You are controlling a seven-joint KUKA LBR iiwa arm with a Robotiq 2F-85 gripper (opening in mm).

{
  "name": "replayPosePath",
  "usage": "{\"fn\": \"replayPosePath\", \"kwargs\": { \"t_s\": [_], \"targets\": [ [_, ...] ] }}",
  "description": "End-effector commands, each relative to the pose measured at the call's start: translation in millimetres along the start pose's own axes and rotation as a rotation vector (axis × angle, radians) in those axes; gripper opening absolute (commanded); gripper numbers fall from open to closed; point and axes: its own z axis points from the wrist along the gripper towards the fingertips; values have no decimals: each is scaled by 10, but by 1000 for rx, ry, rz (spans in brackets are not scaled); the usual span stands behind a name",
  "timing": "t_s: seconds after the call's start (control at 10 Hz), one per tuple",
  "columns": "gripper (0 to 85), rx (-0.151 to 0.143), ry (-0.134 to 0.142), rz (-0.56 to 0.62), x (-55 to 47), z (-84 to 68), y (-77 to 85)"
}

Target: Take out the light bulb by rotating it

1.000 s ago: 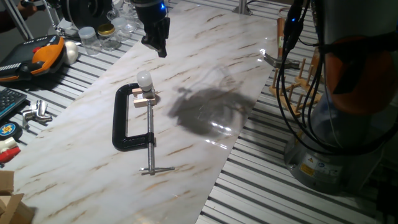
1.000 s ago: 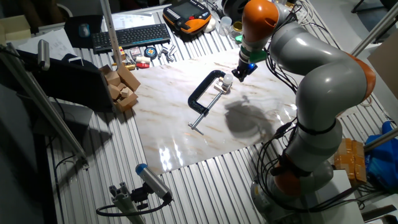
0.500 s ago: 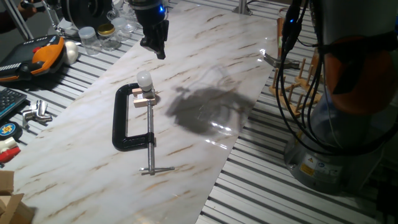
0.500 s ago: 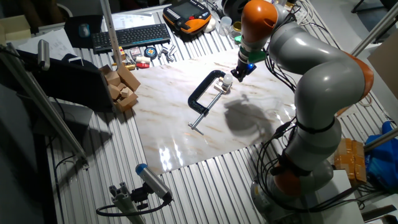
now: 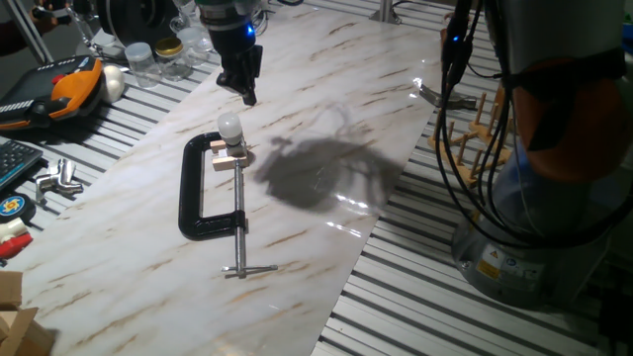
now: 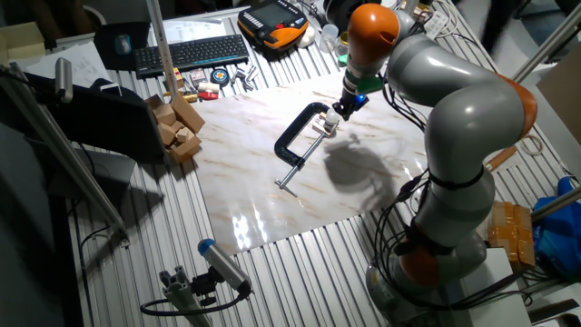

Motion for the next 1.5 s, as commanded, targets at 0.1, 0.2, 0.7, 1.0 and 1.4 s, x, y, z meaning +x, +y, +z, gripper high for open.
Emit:
{"fn": "replayPosePath", "kwargs": {
  "t_s": [0.1,0.2,0.7,1.0,1.4],
  "targets": [
    [0,-2,5,14,-31,8,4],
    [0,1,3,25,-44,10,15],
    [0,25,-29,82,-129,79,109],
    [0,20,-24,107,-163,108,136],
    [0,3,-29,107,-224,132,124]
  ]
}}
